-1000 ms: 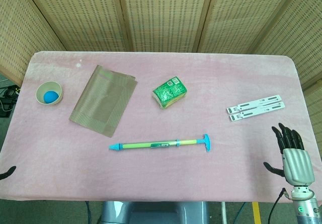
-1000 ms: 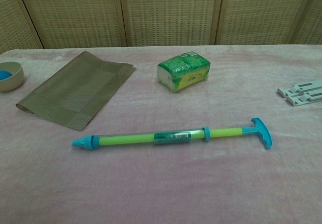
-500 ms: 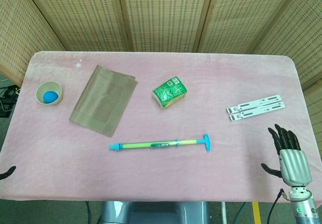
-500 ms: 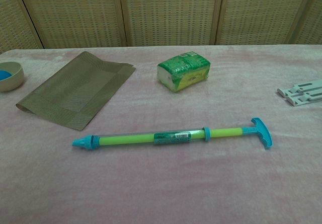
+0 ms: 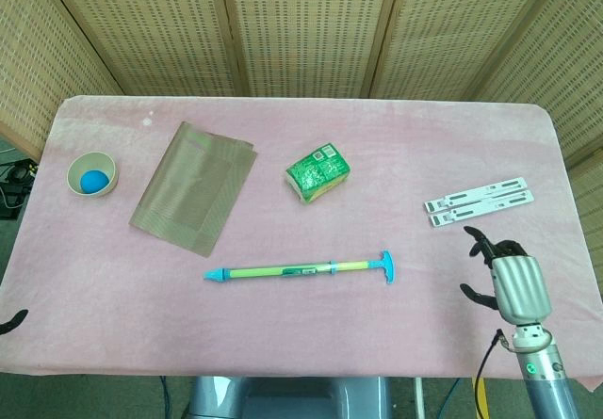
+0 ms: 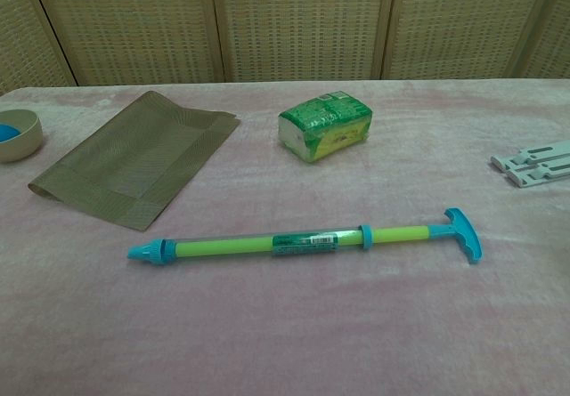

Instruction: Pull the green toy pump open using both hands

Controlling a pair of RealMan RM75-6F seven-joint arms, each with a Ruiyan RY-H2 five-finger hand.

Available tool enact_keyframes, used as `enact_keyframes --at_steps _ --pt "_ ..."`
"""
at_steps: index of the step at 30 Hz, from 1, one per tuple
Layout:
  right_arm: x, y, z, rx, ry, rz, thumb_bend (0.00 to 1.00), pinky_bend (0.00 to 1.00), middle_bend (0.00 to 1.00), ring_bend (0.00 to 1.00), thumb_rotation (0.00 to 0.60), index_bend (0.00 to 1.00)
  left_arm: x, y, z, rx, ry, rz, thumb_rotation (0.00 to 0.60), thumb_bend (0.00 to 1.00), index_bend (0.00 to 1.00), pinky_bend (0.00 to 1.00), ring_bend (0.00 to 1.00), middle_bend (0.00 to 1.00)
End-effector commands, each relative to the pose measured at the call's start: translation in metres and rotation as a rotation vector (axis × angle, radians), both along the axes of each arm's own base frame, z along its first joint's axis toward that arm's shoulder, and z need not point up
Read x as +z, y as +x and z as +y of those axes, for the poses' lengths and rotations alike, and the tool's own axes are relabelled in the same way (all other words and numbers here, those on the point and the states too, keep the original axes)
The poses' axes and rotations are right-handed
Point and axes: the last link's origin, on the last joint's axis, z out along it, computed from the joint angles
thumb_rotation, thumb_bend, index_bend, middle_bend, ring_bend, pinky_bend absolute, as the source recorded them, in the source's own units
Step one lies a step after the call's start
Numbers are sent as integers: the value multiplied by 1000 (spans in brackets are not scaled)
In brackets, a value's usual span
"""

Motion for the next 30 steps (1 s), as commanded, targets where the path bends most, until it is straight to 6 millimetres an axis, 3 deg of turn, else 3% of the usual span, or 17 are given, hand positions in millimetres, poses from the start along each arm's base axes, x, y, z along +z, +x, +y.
enact_keyframes --at_steps 1,5,8,20,30 --pt "-22 29 -24 38 46 5 186 596 853 840 600 326 0 -1 0 4 0 -2 600 0 0 0 0 0" --pt "-50 47 -36 37 117 14 232 739 985 975 600 381 1 -2 1 5 7 -9 600 0 0 0 0 0" --pt "-71 56 -43 4 162 7 235 812 1000 1000 600 427 2 -3 1 8 8 -18 600 0 0 0 0 0" --pt "-130 83 -48 -44 268 43 337 815 1000 1000 600 503 -2 -8 4 21 -16 -30 600 0 0 0 0 0" --pt "-154 79 -53 -83 294 67 413 815 1000 1000 600 509 -4 -8 5 23 -25 -32 600 0 0 0 0 0"
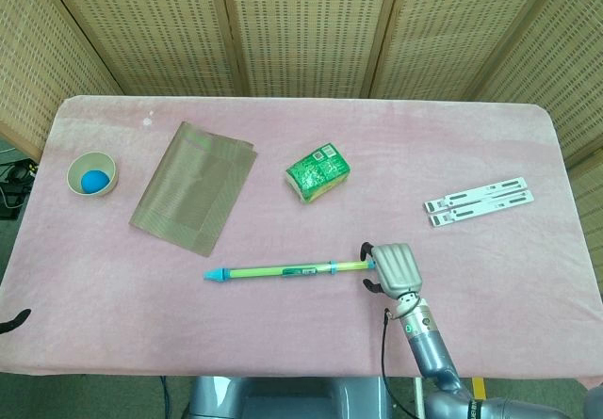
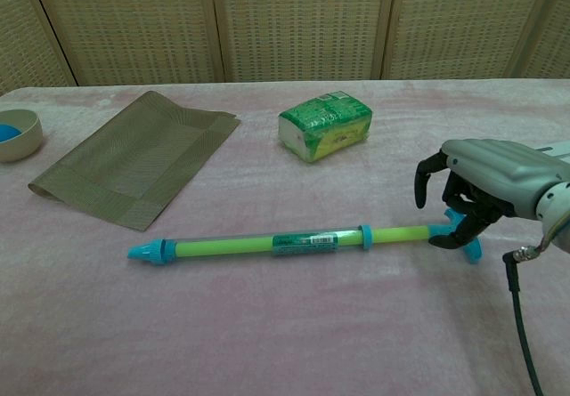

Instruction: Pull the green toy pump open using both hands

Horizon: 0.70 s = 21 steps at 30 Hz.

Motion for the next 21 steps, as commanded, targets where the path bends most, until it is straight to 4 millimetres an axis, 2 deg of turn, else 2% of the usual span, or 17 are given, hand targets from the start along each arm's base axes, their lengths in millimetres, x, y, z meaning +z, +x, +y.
enact_keyframes --at_steps 1,7,16,21 --pt "-6 -2 -2 -9 8 7 435 815 1000 1000 600 507 0 0 0 1 -1 0 600 0 0 0 0 0" --pt "-14 -7 -7 -30 15 22 500 816 1000 1000 600 489 -1 0 0 1 -5 -1 600 0 0 0 0 0" --pt "-21 -17 -10 -59 37 50 502 815 1000 1000 600 438 -5 0 1 3 -21 3 600 0 0 0 0 0" --pt "-25 -19 -11 -72 48 62 502 815 1000 1000 600 442 -7 0 2 5 -27 6 600 0 0 0 0 0"
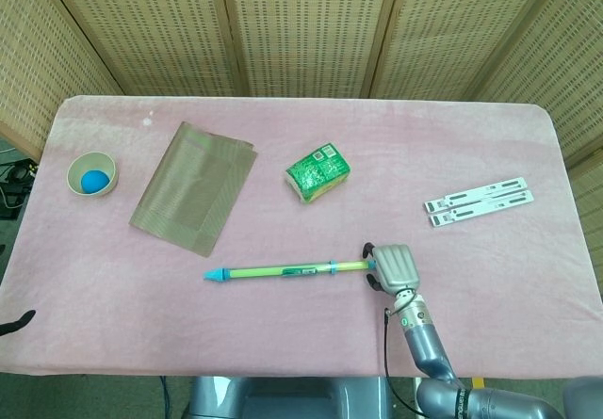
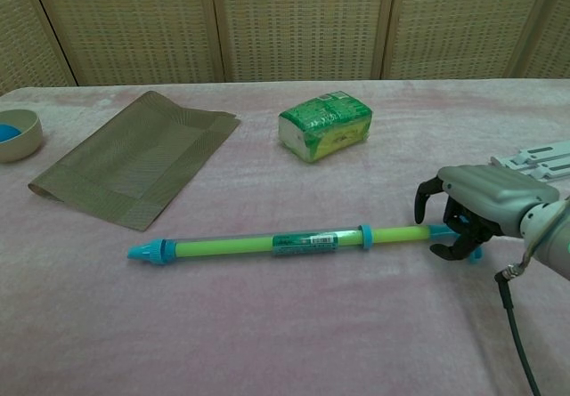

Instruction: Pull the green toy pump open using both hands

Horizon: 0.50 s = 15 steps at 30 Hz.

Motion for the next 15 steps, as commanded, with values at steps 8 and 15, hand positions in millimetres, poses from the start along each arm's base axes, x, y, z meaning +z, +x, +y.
enact_keyframes --at_steps 8,15 --pt "-6 -7 -3 -23 3 15 515 816 1000 1000 600 552 -2 -1 1 6 -5 3 600 0 0 0 0 0" --pt "-6 -9 -5 -12 -28 -3 540 815 1000 1000 600 745 -2 -1 1 4 -8 7 600 0 0 0 0 0"
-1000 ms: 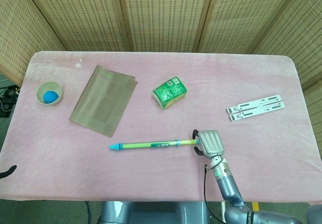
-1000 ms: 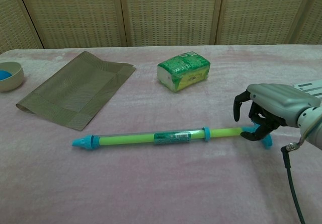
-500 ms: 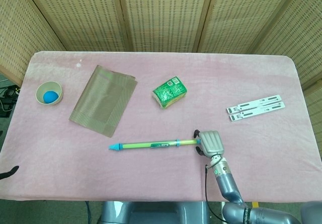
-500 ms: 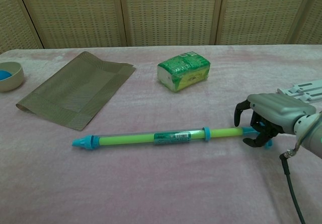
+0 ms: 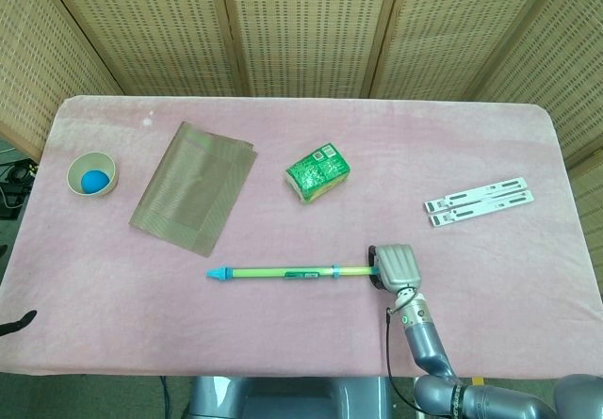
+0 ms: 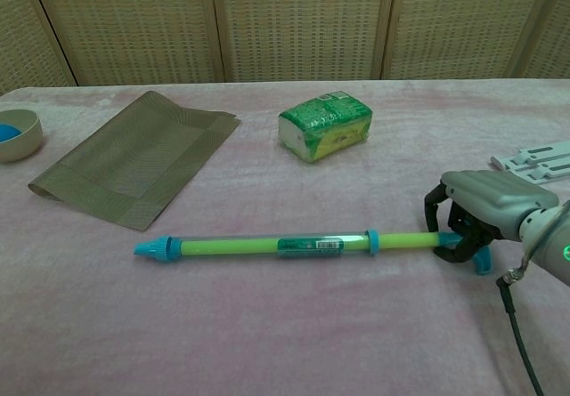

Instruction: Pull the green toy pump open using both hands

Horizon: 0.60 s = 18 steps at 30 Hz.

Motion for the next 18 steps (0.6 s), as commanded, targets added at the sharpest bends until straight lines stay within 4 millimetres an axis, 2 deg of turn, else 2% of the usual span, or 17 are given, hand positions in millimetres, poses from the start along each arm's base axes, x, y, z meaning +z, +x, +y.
enact_keyframes --at_steps 1,6,18 --pt "2 2 -1 13 -18 -16 543 815 1000 1000 600 768 0 0 0 0 -1 1 600 0 0 0 0 0" --pt "15 8 -4 44 -54 -30 572 816 1000 1000 600 808 -2 0 0 1 -10 4 600 0 0 0 0 0" --pt "54 26 -17 47 -81 -21 590 816 1000 1000 600 822 -8 2 7 17 -32 -1 600 0 0 0 0 0"
